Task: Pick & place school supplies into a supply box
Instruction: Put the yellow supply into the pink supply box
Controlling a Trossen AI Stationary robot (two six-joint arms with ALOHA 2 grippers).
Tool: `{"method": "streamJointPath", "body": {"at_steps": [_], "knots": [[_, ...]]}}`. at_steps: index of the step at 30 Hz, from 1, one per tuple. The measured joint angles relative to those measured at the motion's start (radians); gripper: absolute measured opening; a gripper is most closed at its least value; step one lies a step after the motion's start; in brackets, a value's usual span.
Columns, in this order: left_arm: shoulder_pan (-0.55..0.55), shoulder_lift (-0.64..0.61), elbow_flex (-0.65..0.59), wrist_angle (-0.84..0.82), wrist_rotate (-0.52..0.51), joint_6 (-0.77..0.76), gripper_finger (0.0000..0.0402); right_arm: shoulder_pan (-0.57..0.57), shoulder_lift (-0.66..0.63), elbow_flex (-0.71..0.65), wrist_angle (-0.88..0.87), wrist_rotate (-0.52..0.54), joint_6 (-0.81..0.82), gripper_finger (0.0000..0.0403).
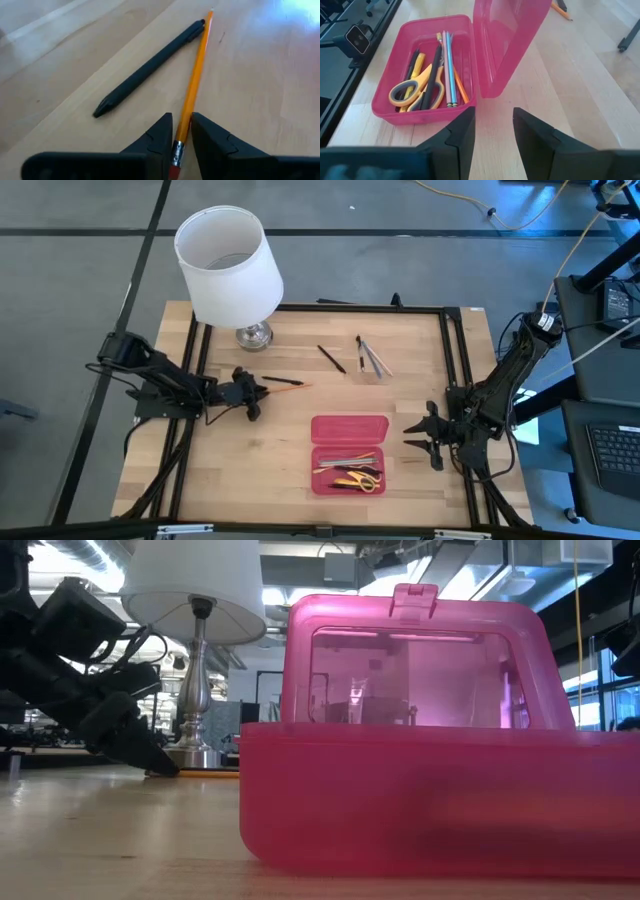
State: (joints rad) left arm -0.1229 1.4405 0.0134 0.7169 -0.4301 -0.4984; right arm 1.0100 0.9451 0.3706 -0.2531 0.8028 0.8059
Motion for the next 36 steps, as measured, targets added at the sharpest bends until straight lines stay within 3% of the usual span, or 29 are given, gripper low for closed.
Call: {"method": "streamJointPath", "body": {"at_steps": [13, 25, 36], "knots": [[-0.056, 0.188, 0.004, 0.195, -0.098, -0.039, 0.0067, 0.0, 0.0, 0.0, 0.0, 0.0, 0.0, 0.0136], [-0.095, 0.202, 0.019, 0.186, -0.147, -0.014, 0.009, 0.0, 0.0, 0.0, -0.001, -0.001, 0.0, 0.0136], [-0.094, 0.202, 0.018, 0.182, -0.163, -0.015, 0.0024, 0.0, 0.0, 0.0, -0.006, -0.001, -0.003, 0.0136]]}}
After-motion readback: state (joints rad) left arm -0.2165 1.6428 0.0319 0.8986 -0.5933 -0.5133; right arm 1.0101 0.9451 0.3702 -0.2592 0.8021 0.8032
